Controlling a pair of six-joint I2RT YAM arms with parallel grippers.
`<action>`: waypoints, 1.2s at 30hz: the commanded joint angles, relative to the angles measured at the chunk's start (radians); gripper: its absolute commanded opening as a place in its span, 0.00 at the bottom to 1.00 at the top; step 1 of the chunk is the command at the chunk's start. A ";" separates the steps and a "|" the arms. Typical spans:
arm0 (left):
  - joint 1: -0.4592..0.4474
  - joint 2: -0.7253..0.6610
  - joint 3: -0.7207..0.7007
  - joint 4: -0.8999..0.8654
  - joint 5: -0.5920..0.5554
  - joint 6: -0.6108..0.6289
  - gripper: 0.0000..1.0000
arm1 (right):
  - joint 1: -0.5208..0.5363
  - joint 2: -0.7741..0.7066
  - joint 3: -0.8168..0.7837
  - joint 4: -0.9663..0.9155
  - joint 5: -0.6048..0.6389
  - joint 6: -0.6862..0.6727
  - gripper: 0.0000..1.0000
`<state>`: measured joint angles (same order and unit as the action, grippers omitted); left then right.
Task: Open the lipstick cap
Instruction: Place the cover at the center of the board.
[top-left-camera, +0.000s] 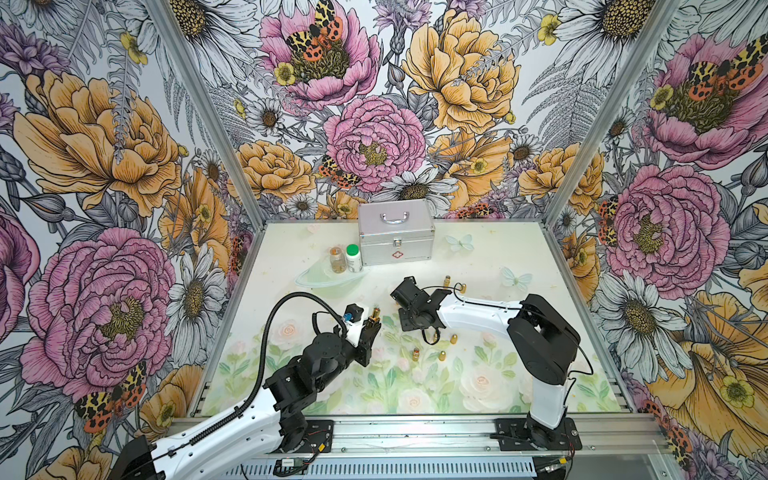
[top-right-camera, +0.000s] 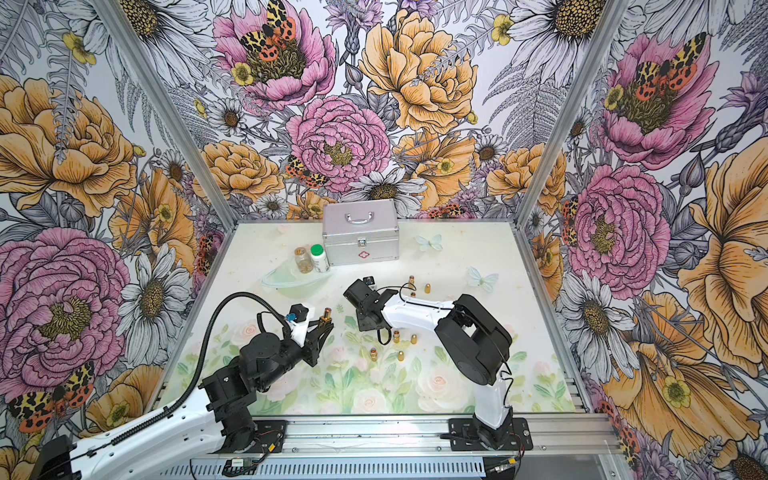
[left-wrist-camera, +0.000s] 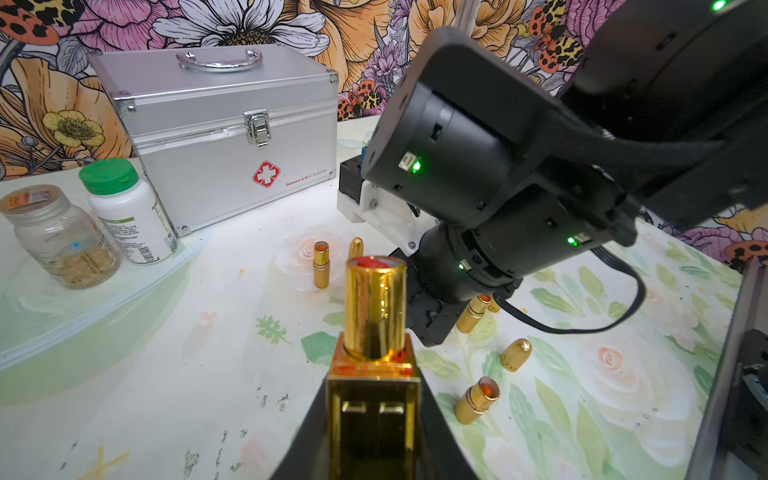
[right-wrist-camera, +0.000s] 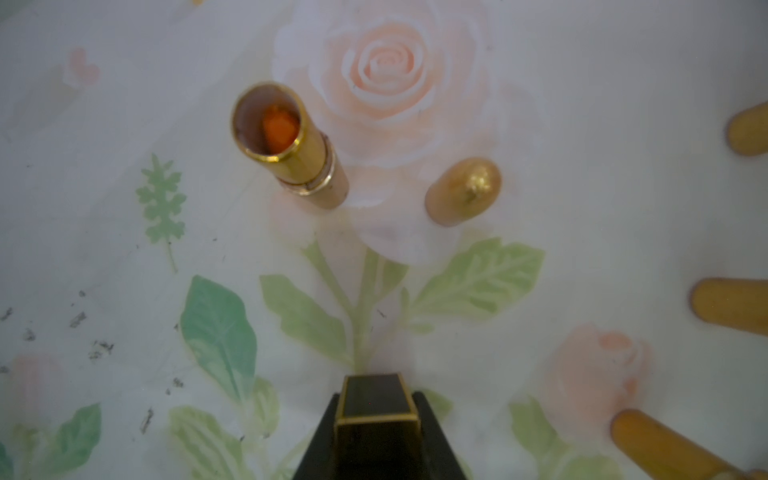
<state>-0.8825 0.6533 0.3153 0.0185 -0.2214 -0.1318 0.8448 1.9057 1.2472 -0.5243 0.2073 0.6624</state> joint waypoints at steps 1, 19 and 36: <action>0.013 -0.017 -0.015 0.005 -0.019 -0.010 0.00 | -0.007 0.026 0.032 0.035 0.049 0.007 0.22; 0.034 -0.014 -0.002 0.003 0.002 -0.010 0.00 | -0.007 0.023 0.035 0.040 0.052 -0.019 0.37; 0.042 0.050 0.043 -0.013 0.076 0.012 0.00 | -0.028 -0.253 0.005 -0.075 -0.101 -0.037 0.53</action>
<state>-0.8520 0.6880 0.3172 0.0101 -0.1829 -0.1314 0.8284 1.7161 1.2537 -0.5453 0.1619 0.6403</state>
